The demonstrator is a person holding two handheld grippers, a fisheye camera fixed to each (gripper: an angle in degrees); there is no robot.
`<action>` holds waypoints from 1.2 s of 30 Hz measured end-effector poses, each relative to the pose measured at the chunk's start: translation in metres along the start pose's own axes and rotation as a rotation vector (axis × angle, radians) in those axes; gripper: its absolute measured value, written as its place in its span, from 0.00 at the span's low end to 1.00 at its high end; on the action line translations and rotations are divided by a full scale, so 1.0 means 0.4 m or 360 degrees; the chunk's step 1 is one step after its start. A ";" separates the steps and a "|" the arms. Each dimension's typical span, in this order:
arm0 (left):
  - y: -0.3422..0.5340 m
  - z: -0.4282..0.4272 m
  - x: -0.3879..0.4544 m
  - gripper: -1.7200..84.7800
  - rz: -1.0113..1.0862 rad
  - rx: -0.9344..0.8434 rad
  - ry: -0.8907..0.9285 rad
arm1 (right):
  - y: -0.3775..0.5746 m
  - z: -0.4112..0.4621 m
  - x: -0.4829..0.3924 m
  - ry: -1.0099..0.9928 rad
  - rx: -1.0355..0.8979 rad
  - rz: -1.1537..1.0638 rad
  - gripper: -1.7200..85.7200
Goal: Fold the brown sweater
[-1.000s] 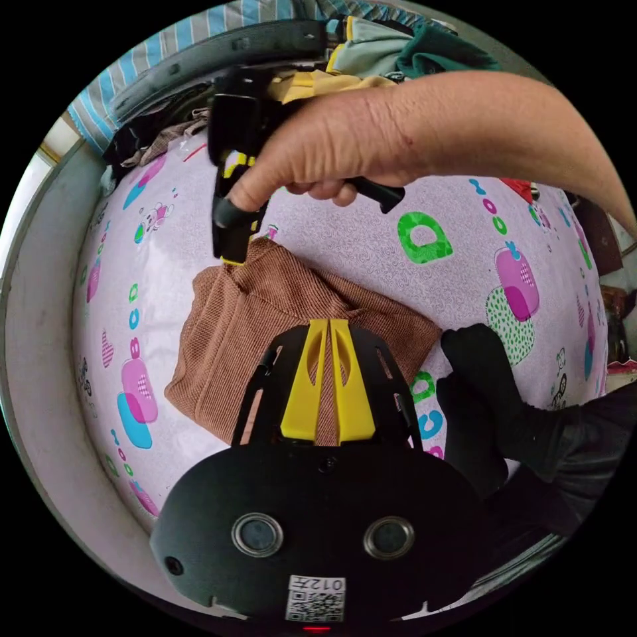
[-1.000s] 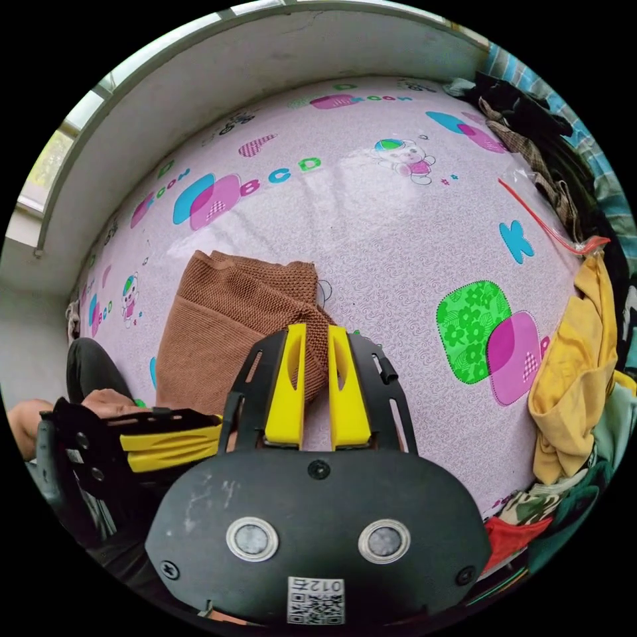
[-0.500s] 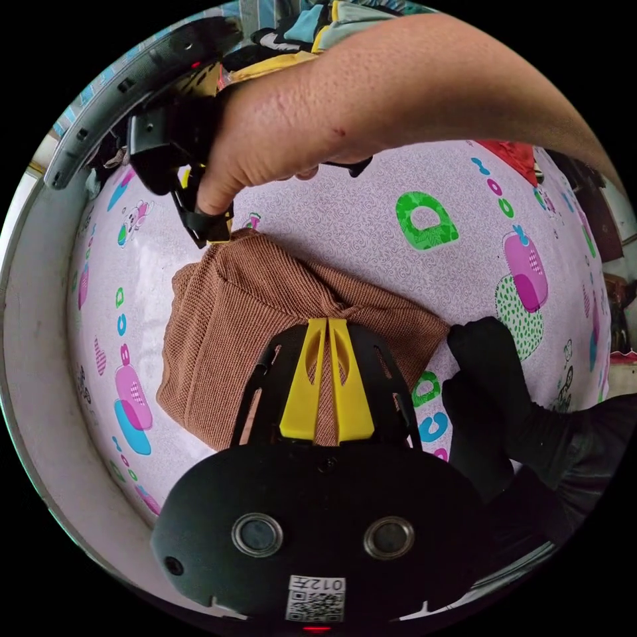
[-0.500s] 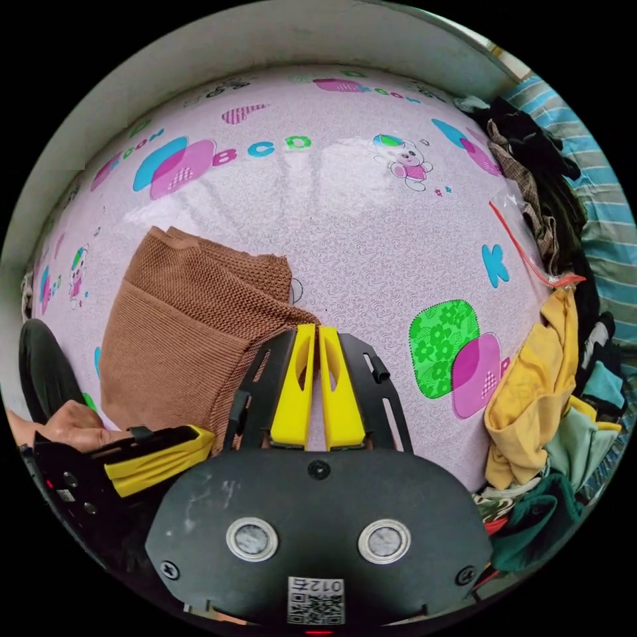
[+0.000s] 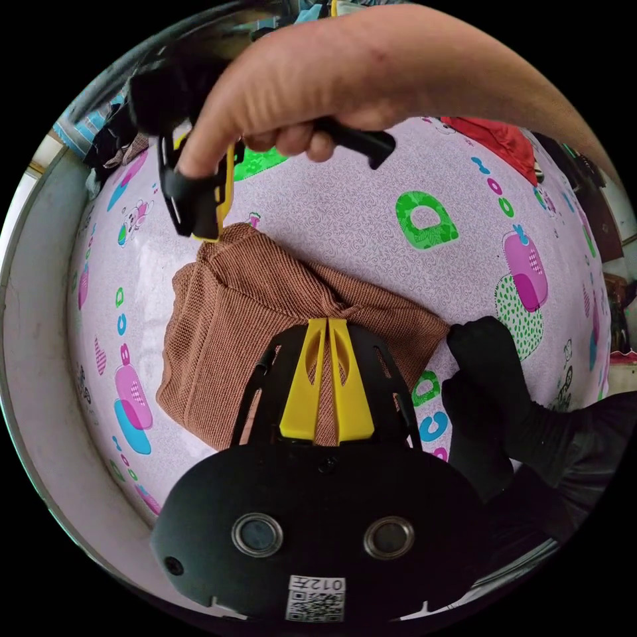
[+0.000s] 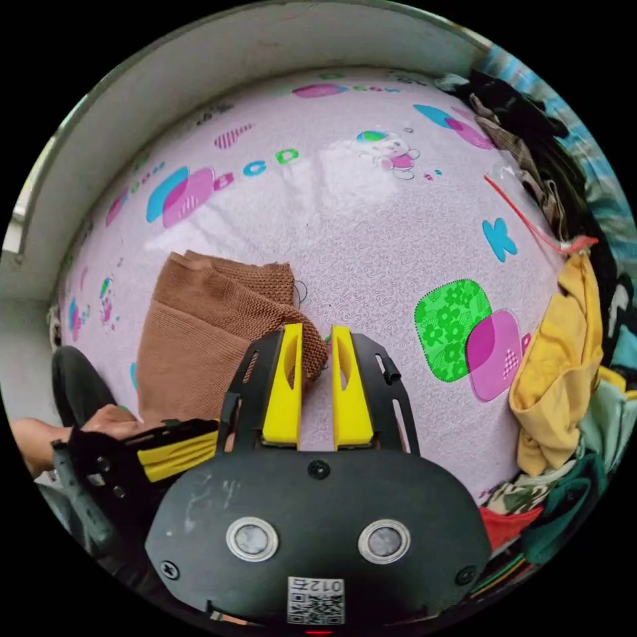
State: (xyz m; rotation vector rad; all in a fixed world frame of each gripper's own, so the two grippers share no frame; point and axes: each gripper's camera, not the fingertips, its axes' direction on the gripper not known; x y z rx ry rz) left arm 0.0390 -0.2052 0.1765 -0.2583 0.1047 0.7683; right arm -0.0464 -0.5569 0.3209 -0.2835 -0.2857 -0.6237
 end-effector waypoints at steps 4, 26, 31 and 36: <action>0.001 0.001 0.012 0.02 0.0007 0.0015 -0.0034 | 0.054 0.011 0.080 -0.0200 -0.0024 0.0185 0.09; 0.017 -0.008 0.020 0.02 -0.0017 0.0049 -0.0050 | 0.078 0.093 0.122 0.0089 -0.0111 -0.0036 0.06; 0.043 -0.038 0.012 0.02 -0.0060 0.0082 -0.0010 | 0.138 0.071 0.216 -0.0304 -0.0039 0.0217 0.09; 0.067 -0.053 0.042 0.02 -0.0041 0.0113 0.0000 | 0.190 0.113 0.246 -0.0591 -0.0081 0.0334 0.08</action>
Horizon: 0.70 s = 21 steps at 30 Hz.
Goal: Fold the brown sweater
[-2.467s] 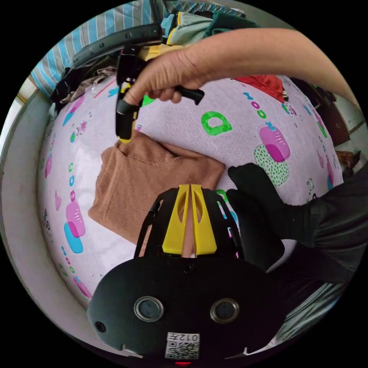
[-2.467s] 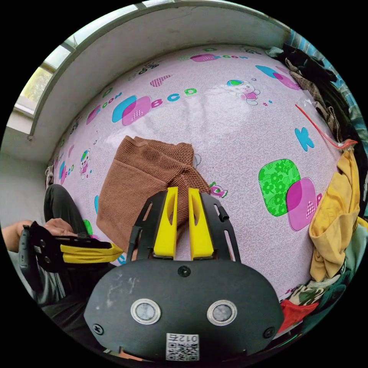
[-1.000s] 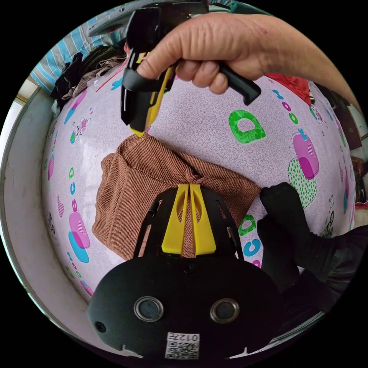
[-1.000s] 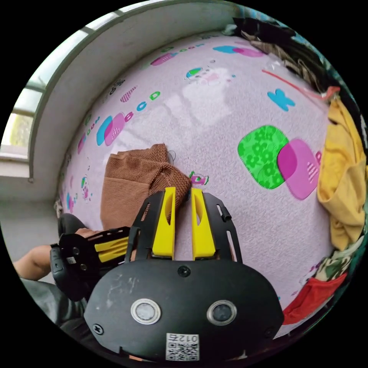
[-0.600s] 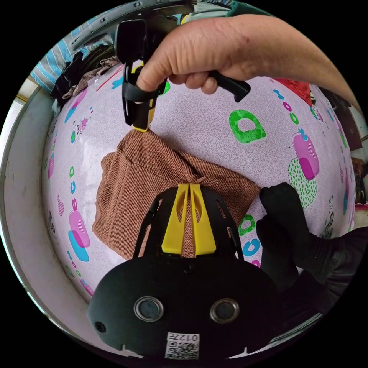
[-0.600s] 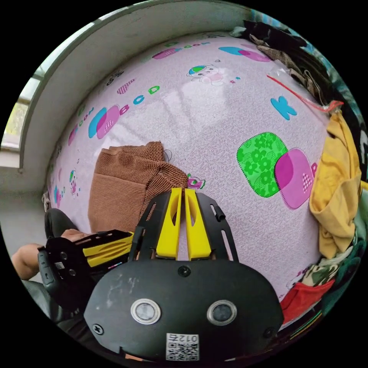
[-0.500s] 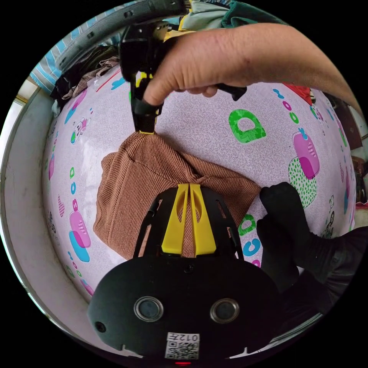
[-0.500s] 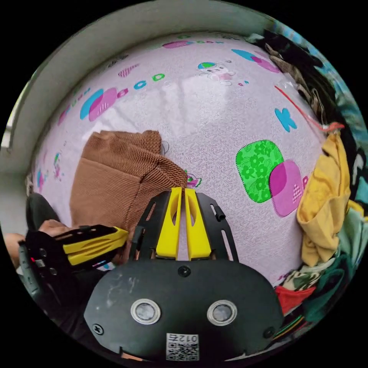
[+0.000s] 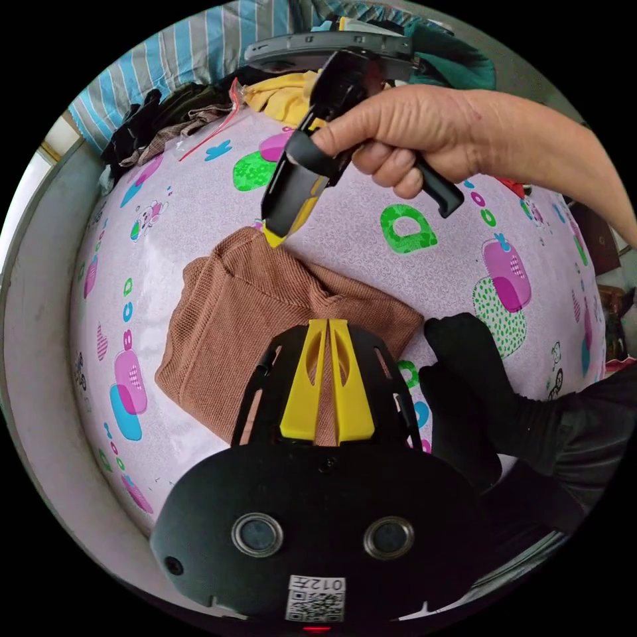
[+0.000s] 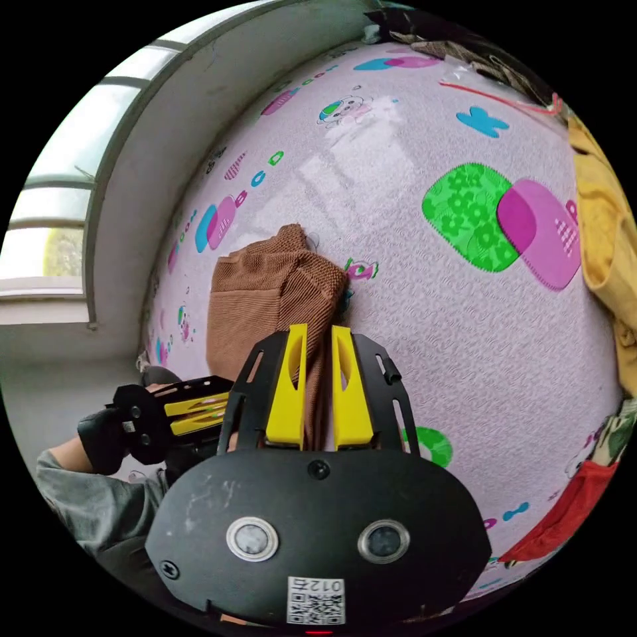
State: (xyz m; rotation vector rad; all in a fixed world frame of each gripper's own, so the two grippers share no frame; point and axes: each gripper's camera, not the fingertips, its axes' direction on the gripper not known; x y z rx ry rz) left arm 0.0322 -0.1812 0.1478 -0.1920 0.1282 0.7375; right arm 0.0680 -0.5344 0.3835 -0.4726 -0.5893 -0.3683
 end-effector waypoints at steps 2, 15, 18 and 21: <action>-0.003 0.023 0.014 0.02 0.0015 -0.0054 -0.0022 | -0.002 0.023 0.002 0.0042 -0.0036 -0.0001 0.07; -0.001 0.043 0.010 0.02 0.0006 -0.0076 0.0022 | -0.014 0.090 -0.077 0.0659 -0.0125 -0.0420 0.01; 0.001 0.042 0.010 0.02 0.0000 -0.0072 0.0027 | -0.016 0.114 -0.079 0.0718 -0.0159 -0.0458 0.01; 0.000 0.042 0.011 0.02 -0.0002 -0.0075 0.0026 | -0.020 0.121 -0.066 0.0669 -0.0184 -0.0422 0.03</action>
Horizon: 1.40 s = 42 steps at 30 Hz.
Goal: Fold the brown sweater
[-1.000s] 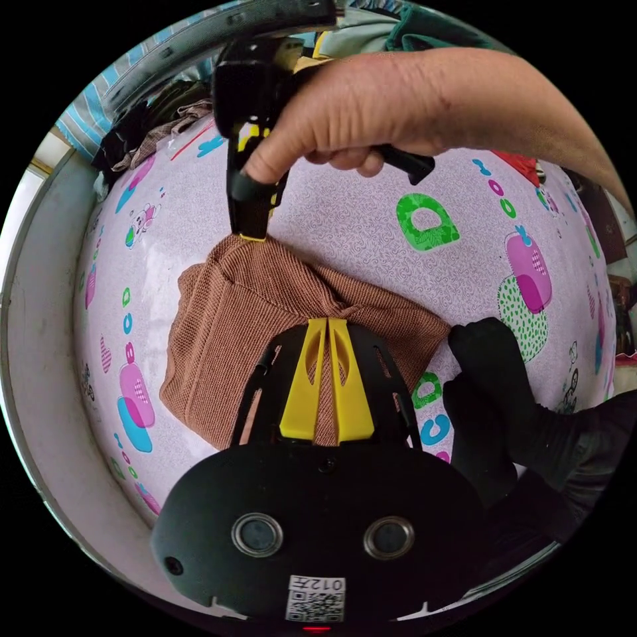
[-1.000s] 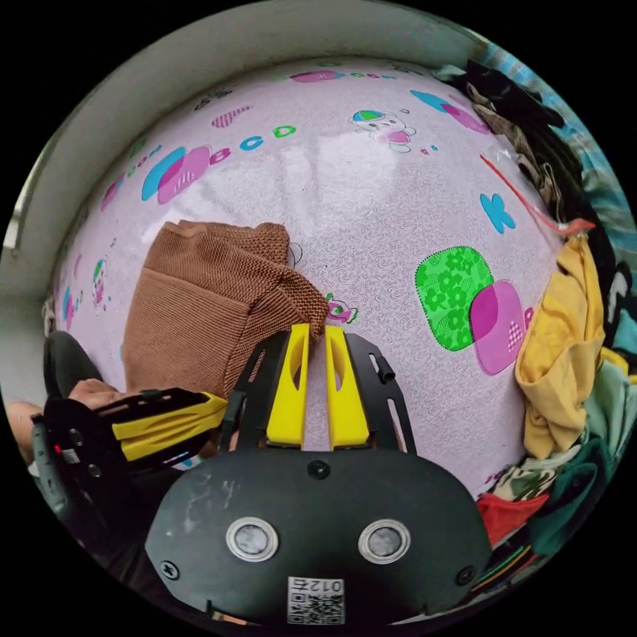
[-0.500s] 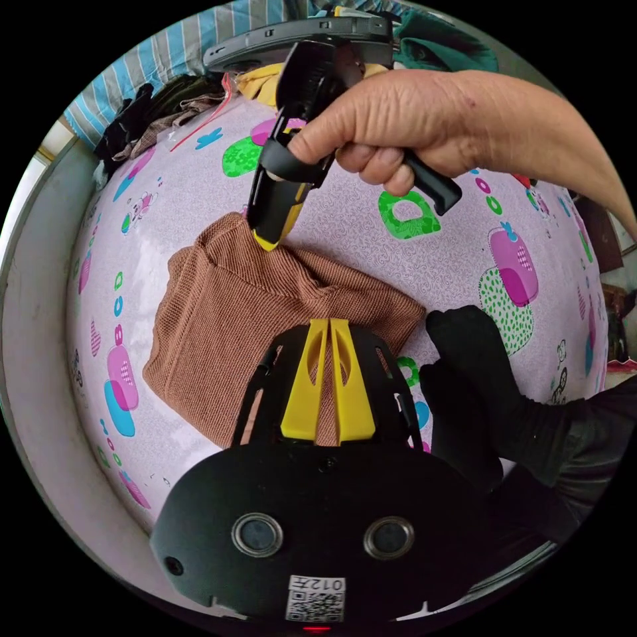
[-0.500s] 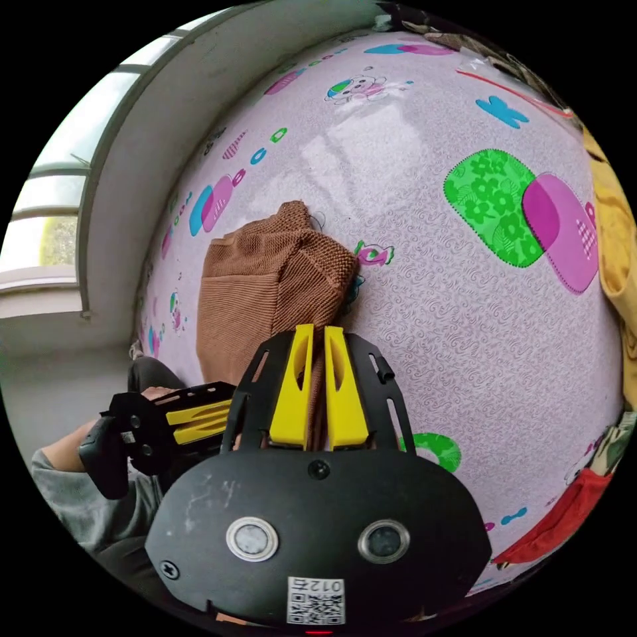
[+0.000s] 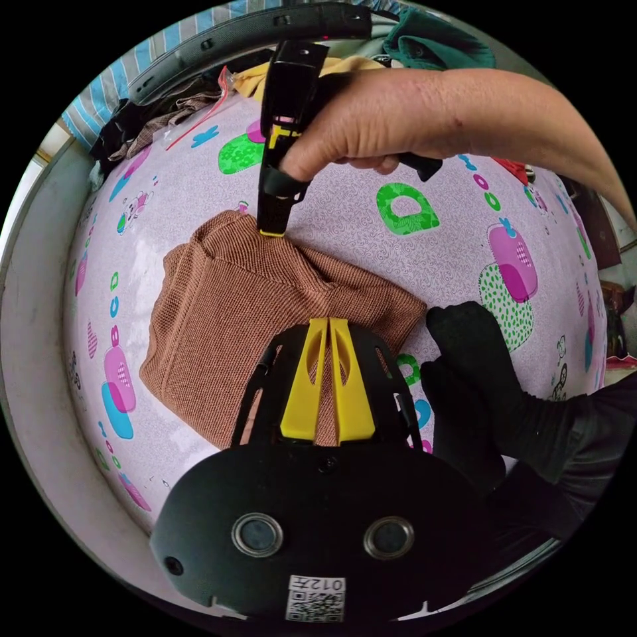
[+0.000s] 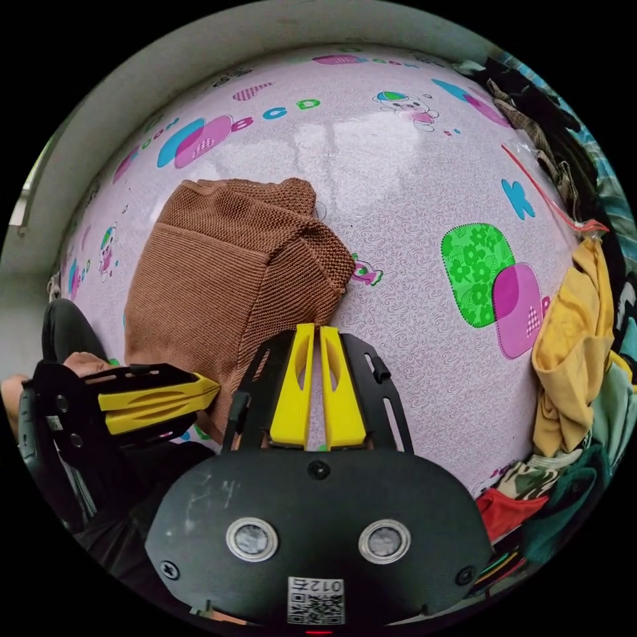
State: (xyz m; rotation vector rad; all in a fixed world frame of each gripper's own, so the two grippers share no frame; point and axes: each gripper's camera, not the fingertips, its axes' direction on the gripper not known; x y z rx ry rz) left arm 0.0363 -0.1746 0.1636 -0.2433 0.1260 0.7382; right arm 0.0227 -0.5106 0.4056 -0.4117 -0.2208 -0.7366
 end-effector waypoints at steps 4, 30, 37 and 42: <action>0.000 0.000 0.005 0.02 0.0007 -0.0003 -0.0007 | 0.019 -0.018 0.042 -0.0229 0.0027 0.0149 0.07; 0.024 -0.030 0.075 0.02 0.0080 0.0011 -0.0045 | 0.082 0.075 -0.014 -0.0242 -0.0013 0.0117 0.01; 0.035 0.006 0.080 0.02 0.0064 -0.0026 -0.0005 | 0.091 0.081 -0.031 -0.0121 0.0004 0.0059 0.01; 0.034 0.007 0.081 0.02 0.0077 -0.0041 0.0003 | 0.107 0.097 -0.032 -0.0149 -0.0005 0.0065 0.02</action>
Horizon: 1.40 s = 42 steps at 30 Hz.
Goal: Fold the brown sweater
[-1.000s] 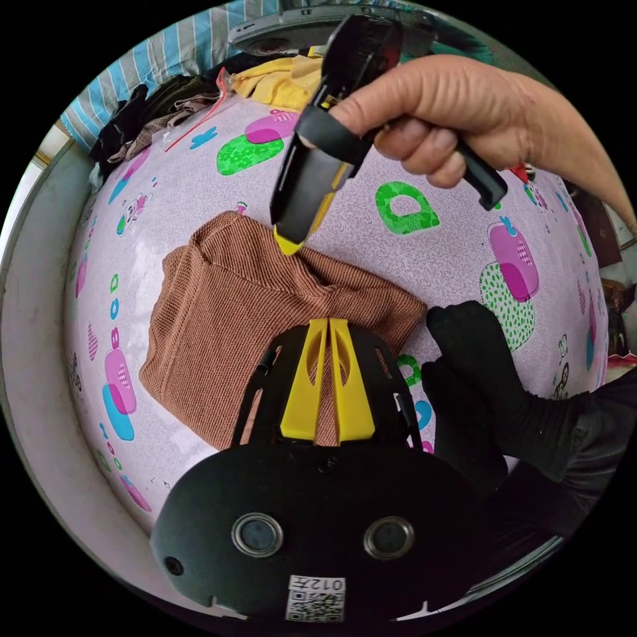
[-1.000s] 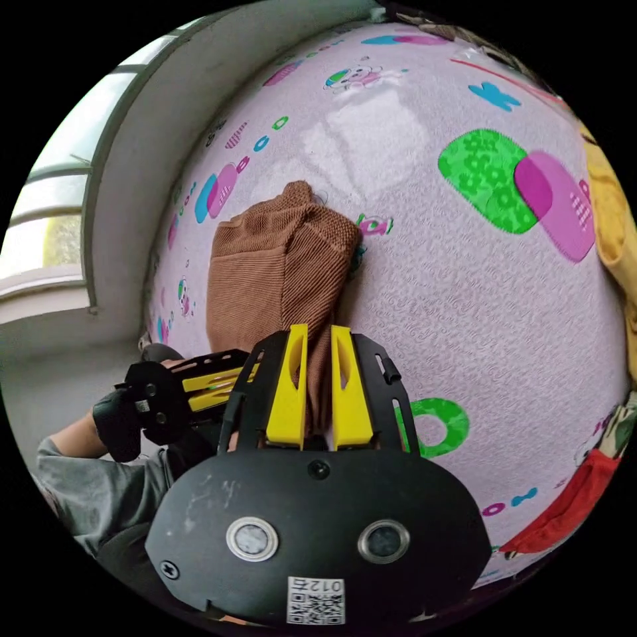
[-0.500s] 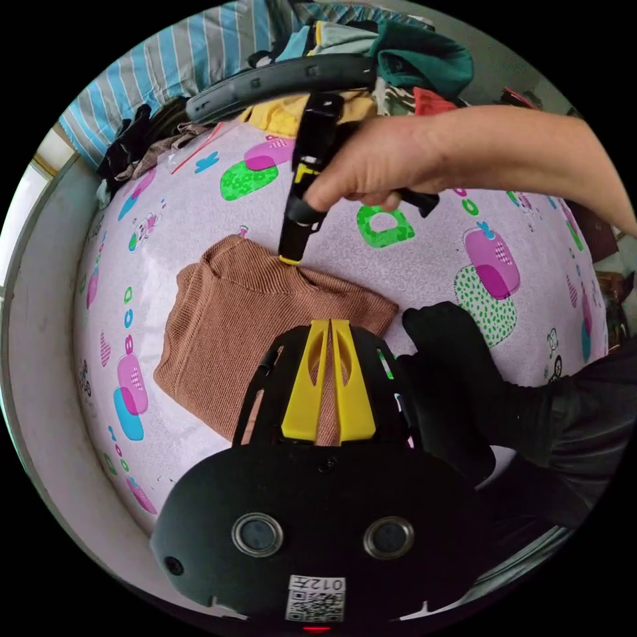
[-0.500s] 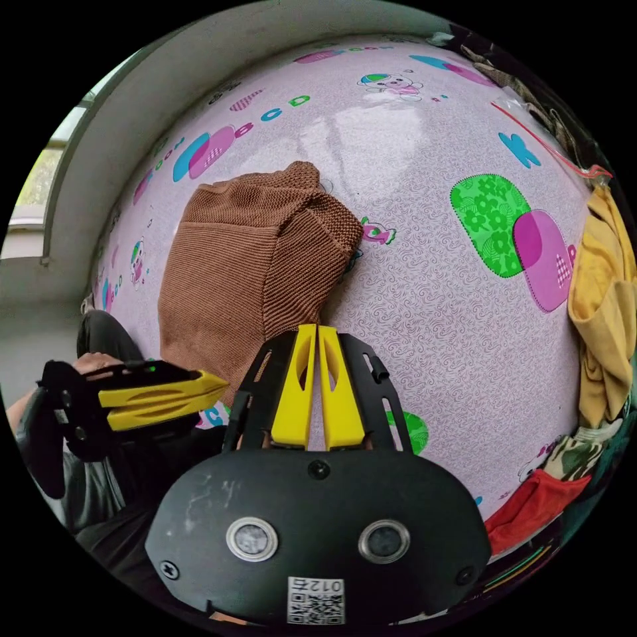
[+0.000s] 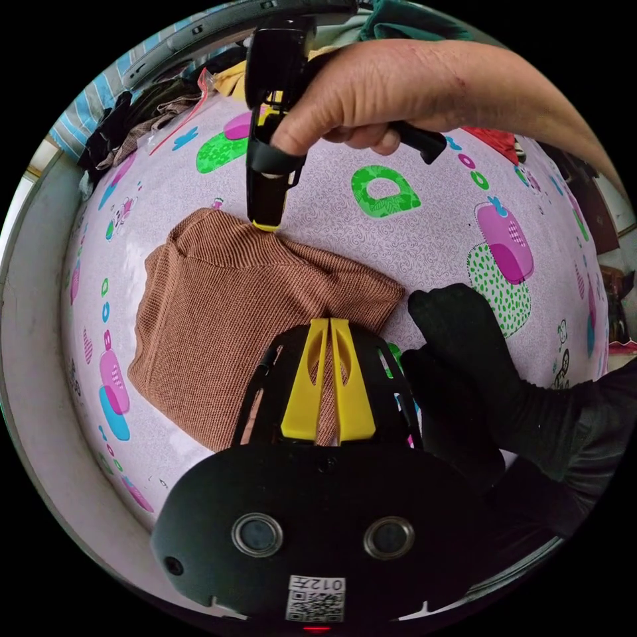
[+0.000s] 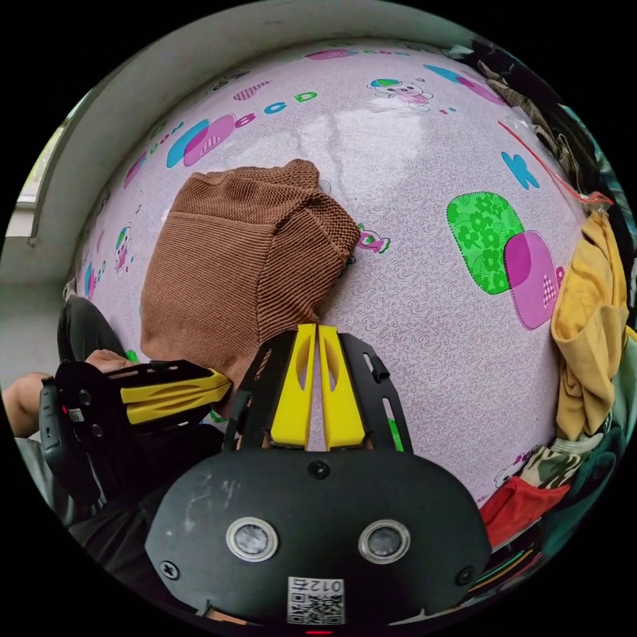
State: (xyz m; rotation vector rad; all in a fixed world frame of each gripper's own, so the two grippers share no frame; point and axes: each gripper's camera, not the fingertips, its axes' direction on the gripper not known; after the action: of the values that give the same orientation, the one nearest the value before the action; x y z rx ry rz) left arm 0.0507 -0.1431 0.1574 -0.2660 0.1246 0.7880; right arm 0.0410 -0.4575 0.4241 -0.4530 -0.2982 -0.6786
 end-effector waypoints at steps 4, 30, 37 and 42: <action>0.005 0.000 0.003 0.02 0.0006 0.0000 -0.0005 | 0.038 -0.023 0.033 -0.0269 0.0066 0.0148 0.08; 0.046 0.000 0.029 0.02 0.0051 0.0022 0.0085 | 0.083 0.080 -0.029 -0.0047 -0.0019 -0.0014 0.01; 0.060 0.003 0.028 0.02 0.0051 0.0028 0.0056 | 0.100 0.080 0.003 -0.0167 -0.0019 0.0067 0.05; 0.072 0.008 0.010 0.02 0.0041 0.0045 0.0089 | 0.189 0.094 0.049 -0.0533 -0.0103 0.0190 0.10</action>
State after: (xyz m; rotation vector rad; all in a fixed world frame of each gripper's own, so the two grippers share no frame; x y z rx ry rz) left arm 0.0330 -0.1199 0.1540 -0.2600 0.1923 0.8042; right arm 0.1008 -0.3974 0.4416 -0.6429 -0.5618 -0.4950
